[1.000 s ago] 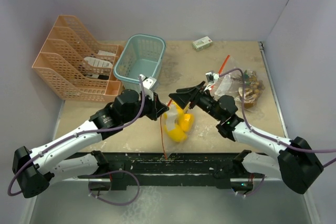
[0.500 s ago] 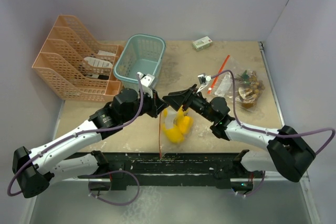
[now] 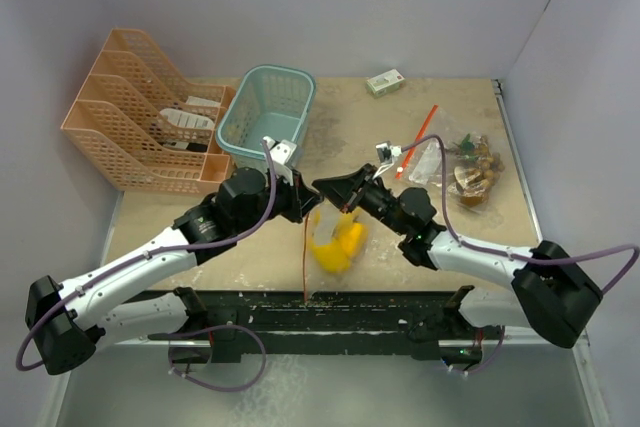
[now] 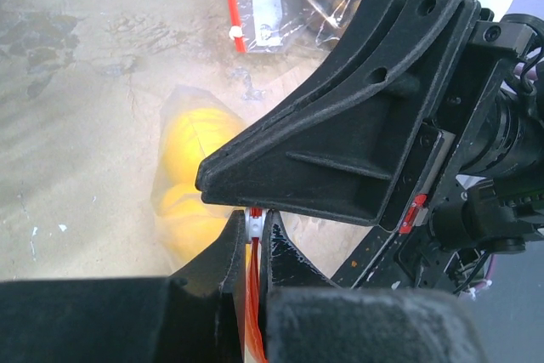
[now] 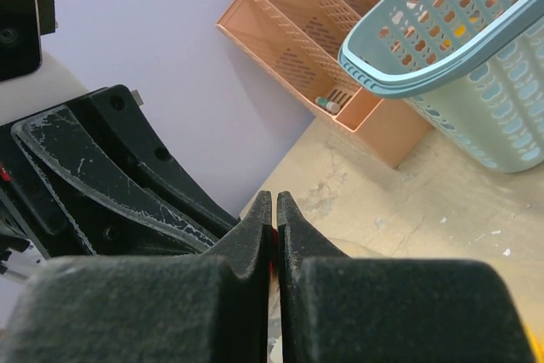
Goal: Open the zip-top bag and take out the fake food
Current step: Unzip the zipper food storage bag at the center of the board.
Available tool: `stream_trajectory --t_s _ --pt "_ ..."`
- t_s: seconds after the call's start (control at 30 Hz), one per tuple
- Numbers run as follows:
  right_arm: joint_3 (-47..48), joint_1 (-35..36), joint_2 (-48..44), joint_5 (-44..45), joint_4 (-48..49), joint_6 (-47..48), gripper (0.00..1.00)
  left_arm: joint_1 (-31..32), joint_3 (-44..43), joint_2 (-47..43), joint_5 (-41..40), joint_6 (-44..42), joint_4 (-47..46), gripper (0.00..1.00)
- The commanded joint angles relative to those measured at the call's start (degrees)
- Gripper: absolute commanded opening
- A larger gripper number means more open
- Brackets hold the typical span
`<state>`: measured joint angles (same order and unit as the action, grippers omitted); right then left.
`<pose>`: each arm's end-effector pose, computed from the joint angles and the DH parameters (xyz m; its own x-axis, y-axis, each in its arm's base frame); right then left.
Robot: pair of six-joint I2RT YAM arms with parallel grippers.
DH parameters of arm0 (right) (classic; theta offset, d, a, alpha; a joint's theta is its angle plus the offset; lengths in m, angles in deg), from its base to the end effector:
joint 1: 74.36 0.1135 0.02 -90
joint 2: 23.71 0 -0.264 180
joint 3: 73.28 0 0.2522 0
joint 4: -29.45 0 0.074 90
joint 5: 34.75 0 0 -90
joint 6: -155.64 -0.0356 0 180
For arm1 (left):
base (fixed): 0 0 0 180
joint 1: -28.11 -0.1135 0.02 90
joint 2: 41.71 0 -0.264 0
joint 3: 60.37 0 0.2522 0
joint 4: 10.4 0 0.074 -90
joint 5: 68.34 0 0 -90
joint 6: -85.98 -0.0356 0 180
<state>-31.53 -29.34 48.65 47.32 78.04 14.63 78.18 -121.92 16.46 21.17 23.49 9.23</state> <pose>0.1810 0.1881 0.2704 -0.4793 0.6094 -0.6316 -0.6688 0.2124 0.7125 0.1528 -0.1821 0.3220 -0.5111 -0.1091 -0.8526 0.5925 0.6740 -0.4413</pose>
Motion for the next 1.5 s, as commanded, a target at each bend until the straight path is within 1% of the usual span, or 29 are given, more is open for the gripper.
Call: stream_trajectory --t_s 0.0,0.1,0.23,0.33,0.4,0.5,0.77,1.03,1.13,1.3,1.4,1.47 --pt "2.5 0.0 -4.5 2.4 -2.3 2.2 0.00 0.2 -2.1 -0.5 -0.6 0.7 -3.3 0.00" --pt "4.9 -0.8 -6.7 3.7 -7.9 5.0 0.00 0.2 -1.4 -1.5 -0.6 0.9 -1.9 0.00" --pt "7.4 -3.3 -7.2 1.9 -10.5 6.4 0.00 0.2 -0.1 -3.2 -0.5 1.6 -1.1 0.01" --pt "8.6 -7.8 -6.8 -3.0 -9.6 4.8 0.00 0.1 0.4 -4.1 -0.2 1.9 -0.3 0.02" --pt "9.3 -12.4 -6.3 -6.1 -8.6 2.8 0.00 0.2 0.6 -4.5 0.0 2.2 0.2 0.03" --pt "11.1 -16.9 -5.7 -9.2 -8.9 1.6 0.00 0.2 1.2 -5.3 0.5 2.7 0.7 0.03" --pt "18.6 -26.8 -3.8 -13.5 -13.9 2.6 0.00 0.2 4.8 -7.8 1.9 4.5 2.0 0.03" --pt "23.9 -34.9 0.1 -17.7 -14.3 0.5 0.00 0.2 7.0 -12.4 2.2 5.7 6.2 0.03" --pt "25.1 -35.8 1.6 -19.1 -12.9 -0.1 0.00 0.2 8.0 -14.4 2.3 6.4 7.3 0.03" --pt "27.4 -35.2 1.8 -18.6 -14.6 4.7 0.00 0.2 9.0 -16.3 2.2 6.9 9.3 0.03" --pt "28.9 -32.0 3.1 -18.7 -14.6 6.0 0.00 0.2 9.2 -16.2 1.6 6.9 9.0 0.03" --pt "31.9 -28.4 4.5 -17.1 -17.3 8.7 0.00 0.2 8.7 -15.1 1.7 6.7 8.0 0.03"
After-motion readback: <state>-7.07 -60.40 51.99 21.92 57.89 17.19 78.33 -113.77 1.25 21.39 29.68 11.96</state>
